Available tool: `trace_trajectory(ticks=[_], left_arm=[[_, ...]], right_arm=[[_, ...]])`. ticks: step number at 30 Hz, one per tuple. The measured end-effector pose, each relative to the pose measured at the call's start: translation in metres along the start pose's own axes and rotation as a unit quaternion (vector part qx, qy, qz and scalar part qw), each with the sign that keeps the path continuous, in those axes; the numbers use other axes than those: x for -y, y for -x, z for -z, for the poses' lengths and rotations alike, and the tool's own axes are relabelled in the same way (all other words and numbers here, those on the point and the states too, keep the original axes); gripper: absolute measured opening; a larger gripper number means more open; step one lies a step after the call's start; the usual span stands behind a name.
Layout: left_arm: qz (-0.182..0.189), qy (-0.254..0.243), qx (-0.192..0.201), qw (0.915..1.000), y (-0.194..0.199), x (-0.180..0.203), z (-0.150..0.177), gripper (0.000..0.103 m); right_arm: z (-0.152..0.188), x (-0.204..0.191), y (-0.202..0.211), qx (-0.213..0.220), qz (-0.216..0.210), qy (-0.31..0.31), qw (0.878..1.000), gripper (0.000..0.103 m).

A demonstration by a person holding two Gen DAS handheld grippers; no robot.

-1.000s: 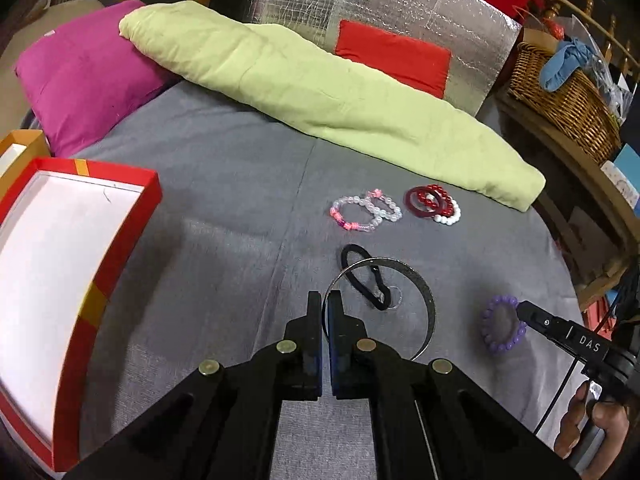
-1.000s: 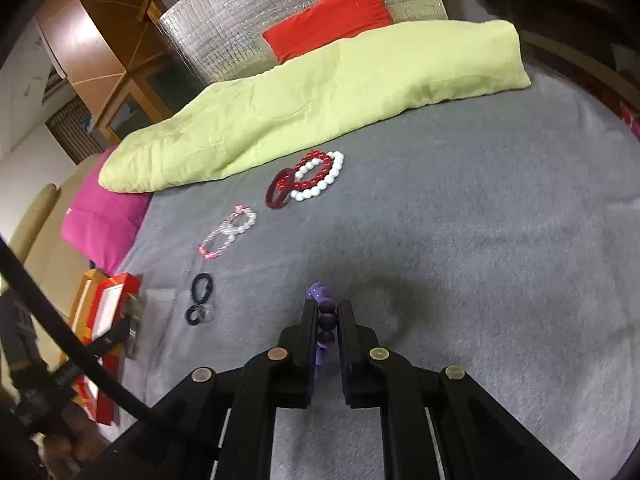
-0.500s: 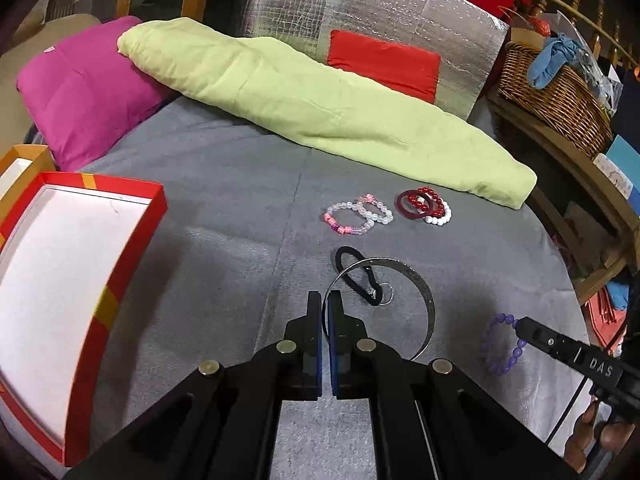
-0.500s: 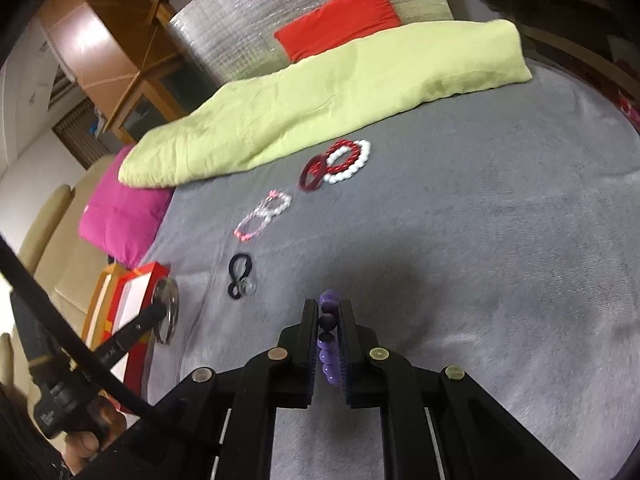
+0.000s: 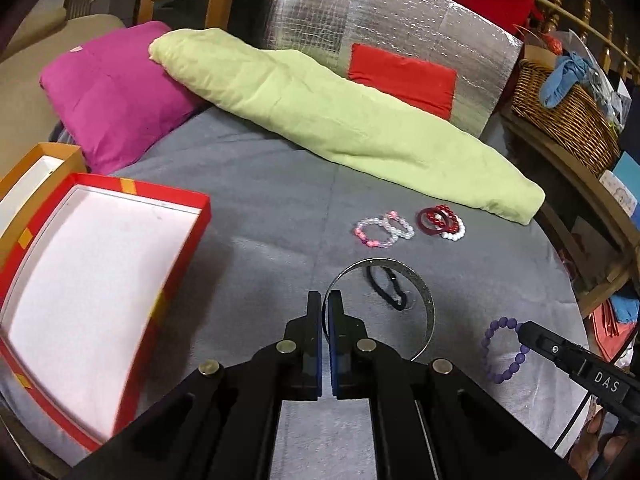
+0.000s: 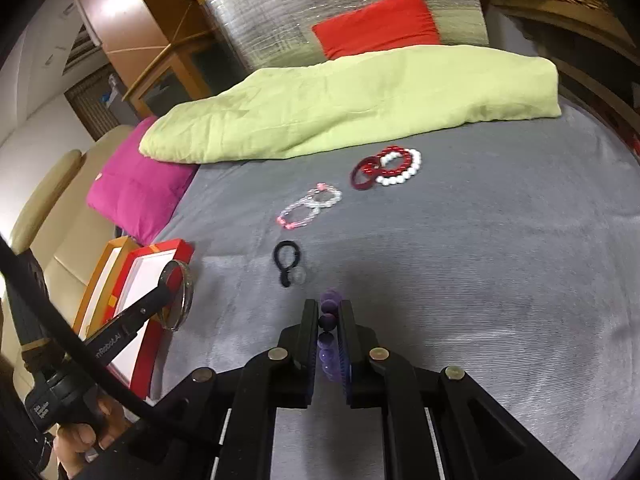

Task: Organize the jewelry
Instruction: 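Carry the silver bangle and purple bracelet toward the red jewelry tray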

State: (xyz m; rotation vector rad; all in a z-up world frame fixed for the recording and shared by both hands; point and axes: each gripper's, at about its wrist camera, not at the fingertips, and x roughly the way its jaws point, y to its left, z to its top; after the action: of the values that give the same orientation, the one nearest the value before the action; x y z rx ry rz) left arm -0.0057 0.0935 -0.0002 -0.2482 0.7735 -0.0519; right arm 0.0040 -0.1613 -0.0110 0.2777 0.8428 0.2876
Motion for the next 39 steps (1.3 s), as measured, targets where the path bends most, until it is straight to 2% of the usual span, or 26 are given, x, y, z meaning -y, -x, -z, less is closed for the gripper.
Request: trace_trajectory(ticks=[12,21,27,30,34,36,39], left_arm=[[-0.026,0.039,0.011,0.9988,0.02,-0.042,-0.005,0.003],[-0.037,0.068,0.017,0.9968,0.028,-0.07,-0.008,0.003],[-0.047,0.104,0.027,0.9931,0.036,-0.098,-0.011,0.003],[-0.057,0.131,0.032,0.9892,0.041,-0.118,-0.012,0.003],[-0.09,0.184,0.04,0.9781,0.049,-0.159,-0.014,0.003],[-0.118,0.205,0.037,0.9709,0.048,-0.178,-0.016,0.003],[-0.136,0.238,0.031,0.9611,0.047,-0.2,-0.014,0.003]], right_arm=[[0.004,-0.056,-0.014,-0.019,-0.005,0.048,0.999,0.011],[-0.006,-0.103,-0.021,-0.018,-0.015,0.086,0.996,0.011],[-0.012,-0.14,-0.03,-0.019,-0.03,0.11,0.993,0.011],[-0.014,-0.16,-0.035,-0.019,-0.041,0.121,0.992,0.011],[-0.017,-0.188,-0.044,-0.02,-0.06,0.134,0.989,0.011],[-0.018,-0.202,-0.05,-0.022,-0.07,0.14,0.987,0.011],[-0.018,-0.224,-0.064,-0.03,-0.086,0.149,0.985,0.011]])
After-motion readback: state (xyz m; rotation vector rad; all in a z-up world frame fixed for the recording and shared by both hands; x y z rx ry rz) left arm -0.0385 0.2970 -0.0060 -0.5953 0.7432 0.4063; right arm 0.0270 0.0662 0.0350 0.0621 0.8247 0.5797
